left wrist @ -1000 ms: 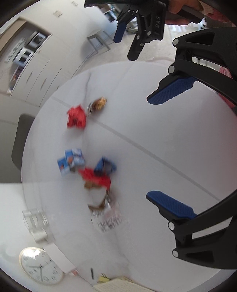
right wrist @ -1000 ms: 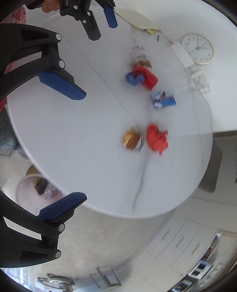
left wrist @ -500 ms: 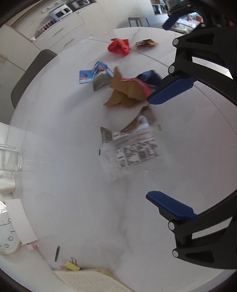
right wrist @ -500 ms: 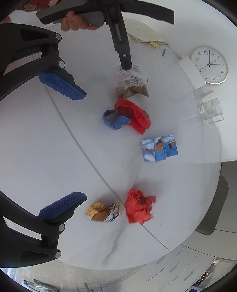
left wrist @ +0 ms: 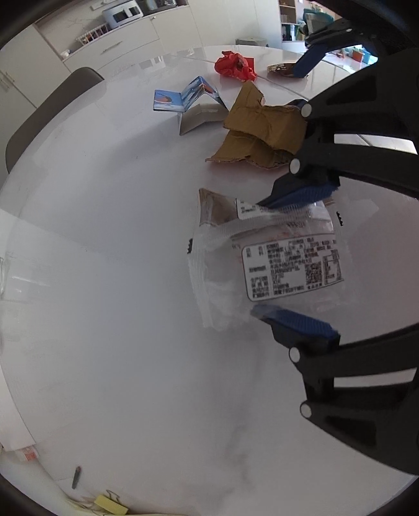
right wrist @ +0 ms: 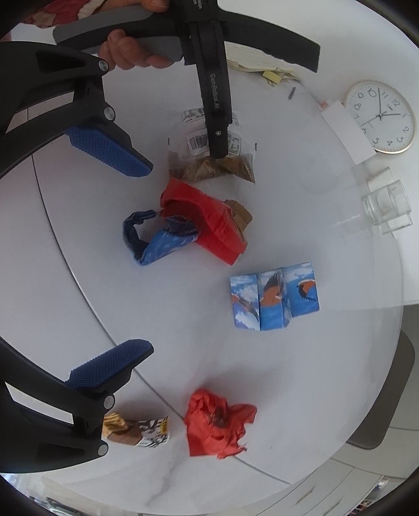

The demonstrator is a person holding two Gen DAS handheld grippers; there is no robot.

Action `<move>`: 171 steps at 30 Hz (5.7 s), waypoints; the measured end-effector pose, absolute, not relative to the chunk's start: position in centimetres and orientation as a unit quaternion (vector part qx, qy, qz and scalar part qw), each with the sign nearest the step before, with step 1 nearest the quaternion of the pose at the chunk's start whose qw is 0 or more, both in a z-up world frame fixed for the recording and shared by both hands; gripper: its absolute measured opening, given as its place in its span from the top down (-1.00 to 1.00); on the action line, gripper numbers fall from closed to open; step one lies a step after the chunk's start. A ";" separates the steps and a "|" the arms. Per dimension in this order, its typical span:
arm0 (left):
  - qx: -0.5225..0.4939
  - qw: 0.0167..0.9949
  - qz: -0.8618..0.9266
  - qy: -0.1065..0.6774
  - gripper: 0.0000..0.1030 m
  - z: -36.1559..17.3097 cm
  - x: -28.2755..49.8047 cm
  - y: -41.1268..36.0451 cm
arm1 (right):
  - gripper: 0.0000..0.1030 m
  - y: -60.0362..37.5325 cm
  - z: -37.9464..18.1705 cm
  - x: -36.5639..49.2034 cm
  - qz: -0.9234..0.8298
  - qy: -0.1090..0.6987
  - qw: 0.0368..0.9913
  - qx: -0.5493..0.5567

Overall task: Collect trash
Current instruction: 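Grasp the crumpled blue paper with the right tool while the left tool holds the bag, then carry the blue paper over the wastebasket and open the right tool while the left carries the bag, then hold the plastic bag over the wastebasket and open the left tool, then move both open tools back over the table toward the remaining items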

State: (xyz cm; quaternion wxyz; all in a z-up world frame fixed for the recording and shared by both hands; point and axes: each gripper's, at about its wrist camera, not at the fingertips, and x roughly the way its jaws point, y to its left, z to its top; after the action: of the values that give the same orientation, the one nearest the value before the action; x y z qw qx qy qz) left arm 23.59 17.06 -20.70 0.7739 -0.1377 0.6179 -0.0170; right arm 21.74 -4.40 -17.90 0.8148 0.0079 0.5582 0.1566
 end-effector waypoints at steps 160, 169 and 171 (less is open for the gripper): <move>-0.006 0.871 -0.084 0.483 -0.85 -4.3 6.3 3.8 | -0.95 -19.6 -2.5 7.9 0.012 0.456 0.889 -0.044; -0.037 0.862 -0.042 0.503 -0.85 -6.2 8.8 10.2 | -0.95 -13.8 -3.2 12.8 0.051 0.462 0.882 -0.076; -0.041 0.858 -0.040 0.510 -0.85 -6.8 9.7 10.9 | -0.95 -13.1 -3.6 13.8 0.057 0.468 0.878 -0.080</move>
State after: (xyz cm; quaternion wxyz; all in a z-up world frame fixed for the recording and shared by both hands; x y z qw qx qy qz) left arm 9.68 10.89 -6.85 0.8581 -0.0411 0.5104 -0.0396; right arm 13.84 -13.13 -3.64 0.8783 -0.0803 0.4678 0.0570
